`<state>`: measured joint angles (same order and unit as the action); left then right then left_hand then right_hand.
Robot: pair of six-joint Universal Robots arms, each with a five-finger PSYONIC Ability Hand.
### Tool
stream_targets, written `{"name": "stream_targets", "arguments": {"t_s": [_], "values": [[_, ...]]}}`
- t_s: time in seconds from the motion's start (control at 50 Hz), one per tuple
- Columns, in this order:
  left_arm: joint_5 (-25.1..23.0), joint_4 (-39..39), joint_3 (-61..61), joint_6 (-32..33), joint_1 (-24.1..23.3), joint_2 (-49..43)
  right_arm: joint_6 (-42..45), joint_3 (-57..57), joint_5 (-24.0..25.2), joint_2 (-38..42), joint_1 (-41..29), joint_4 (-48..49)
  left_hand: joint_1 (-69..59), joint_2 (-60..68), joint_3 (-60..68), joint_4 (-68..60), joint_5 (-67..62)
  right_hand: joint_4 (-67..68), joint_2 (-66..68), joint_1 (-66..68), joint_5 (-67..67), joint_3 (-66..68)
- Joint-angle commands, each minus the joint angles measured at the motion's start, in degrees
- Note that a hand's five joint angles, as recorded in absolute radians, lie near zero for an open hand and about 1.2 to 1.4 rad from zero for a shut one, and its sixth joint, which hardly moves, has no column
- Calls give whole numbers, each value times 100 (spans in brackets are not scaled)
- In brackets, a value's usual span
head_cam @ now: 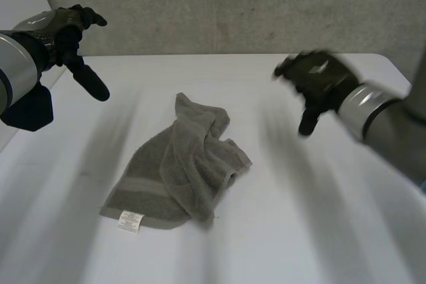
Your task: Fold the laundry
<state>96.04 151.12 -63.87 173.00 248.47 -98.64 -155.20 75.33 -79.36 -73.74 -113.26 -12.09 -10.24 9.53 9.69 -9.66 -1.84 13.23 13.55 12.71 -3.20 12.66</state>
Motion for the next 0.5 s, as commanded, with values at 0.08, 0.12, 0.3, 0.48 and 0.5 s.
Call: {"name": "stream_targets", "arguments": {"t_s": [0.08, 0.12, 0.3, 0.48, 0.5], "values": [[-6, -4, -12, 5, -1, -6, 484, 315, 202, 1308, -988, 740, 24, 47, 31, -34, 184, -323, -355, -271, 320, -266], [2, -4, -20, 5, -1, -15, 291, 342, 193, 1475, -1040, 943, 24, 47, 31, -34, 184, -323, -355, -271, 320, -266], [2, 57, -47, 5, -1, -59, -958, 395, 211, 2258, -1295, 1936, 24, 47, 31, -34, 184, 3509, 3477, 3561, -3511, 3566], [2, 198, -318, 5, -62, -103, -1179, 395, 88, 1419, -1243, 2404, -15, 85, 69, -72, 145, 6677, 6645, 6729, -6680, 6734], [2, 198, -319, 5, -62, -103, -1179, 395, 88, 1415, -1243, 2404, -15, 85, 69, -72, 145, 6677, 6645, 6729, -6680, 6734]]}}
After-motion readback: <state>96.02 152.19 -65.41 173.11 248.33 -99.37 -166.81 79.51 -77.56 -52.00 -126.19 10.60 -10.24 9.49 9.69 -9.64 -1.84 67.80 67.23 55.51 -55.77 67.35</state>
